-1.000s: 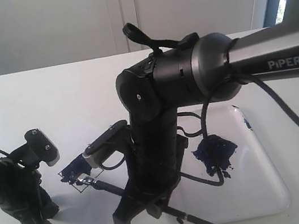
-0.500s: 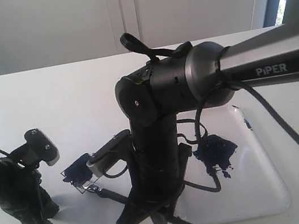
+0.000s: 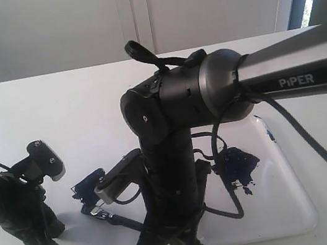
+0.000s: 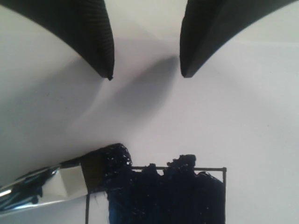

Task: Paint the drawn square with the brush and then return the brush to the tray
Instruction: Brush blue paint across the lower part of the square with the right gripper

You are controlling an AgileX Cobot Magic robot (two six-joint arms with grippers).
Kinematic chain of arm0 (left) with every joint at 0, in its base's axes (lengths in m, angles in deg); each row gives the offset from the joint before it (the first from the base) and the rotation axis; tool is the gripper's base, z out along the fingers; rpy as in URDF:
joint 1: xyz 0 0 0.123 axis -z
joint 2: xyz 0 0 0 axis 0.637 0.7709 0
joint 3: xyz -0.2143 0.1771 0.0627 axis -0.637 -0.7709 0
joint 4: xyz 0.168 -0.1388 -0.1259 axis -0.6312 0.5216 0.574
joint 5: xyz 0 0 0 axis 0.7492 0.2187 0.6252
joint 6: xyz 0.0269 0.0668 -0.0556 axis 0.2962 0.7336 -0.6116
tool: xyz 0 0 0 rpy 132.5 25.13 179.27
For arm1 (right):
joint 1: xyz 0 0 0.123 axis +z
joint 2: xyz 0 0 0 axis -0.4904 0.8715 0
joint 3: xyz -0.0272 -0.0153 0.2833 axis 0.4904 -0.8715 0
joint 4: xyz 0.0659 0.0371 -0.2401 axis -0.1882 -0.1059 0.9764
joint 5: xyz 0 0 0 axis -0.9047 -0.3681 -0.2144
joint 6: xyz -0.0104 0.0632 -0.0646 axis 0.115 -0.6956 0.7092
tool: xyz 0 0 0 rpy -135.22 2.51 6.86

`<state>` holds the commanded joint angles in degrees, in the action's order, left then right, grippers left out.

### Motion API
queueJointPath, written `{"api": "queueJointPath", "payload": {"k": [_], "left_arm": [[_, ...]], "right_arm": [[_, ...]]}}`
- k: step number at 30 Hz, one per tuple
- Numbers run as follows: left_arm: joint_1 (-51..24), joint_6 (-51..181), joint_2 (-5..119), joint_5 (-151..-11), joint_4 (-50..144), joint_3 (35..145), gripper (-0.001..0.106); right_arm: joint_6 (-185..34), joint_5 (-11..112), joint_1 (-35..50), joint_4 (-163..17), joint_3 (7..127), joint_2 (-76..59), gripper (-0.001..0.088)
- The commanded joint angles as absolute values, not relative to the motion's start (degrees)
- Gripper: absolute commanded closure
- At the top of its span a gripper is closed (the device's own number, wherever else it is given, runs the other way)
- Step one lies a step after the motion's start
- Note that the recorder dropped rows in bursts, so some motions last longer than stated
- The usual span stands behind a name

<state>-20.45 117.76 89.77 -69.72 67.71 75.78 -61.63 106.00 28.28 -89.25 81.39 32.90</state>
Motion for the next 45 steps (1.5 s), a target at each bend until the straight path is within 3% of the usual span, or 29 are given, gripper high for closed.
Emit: {"api": "queueJointPath", "payload": {"k": [45], "left_arm": [[-16.02, 117.56, 89.36, -69.70, 67.50, 75.78, 0.056]], "right_arm": [[-61.42, 109.05, 28.39, -91.02, 81.39, 31.96, 0.0868]]}}
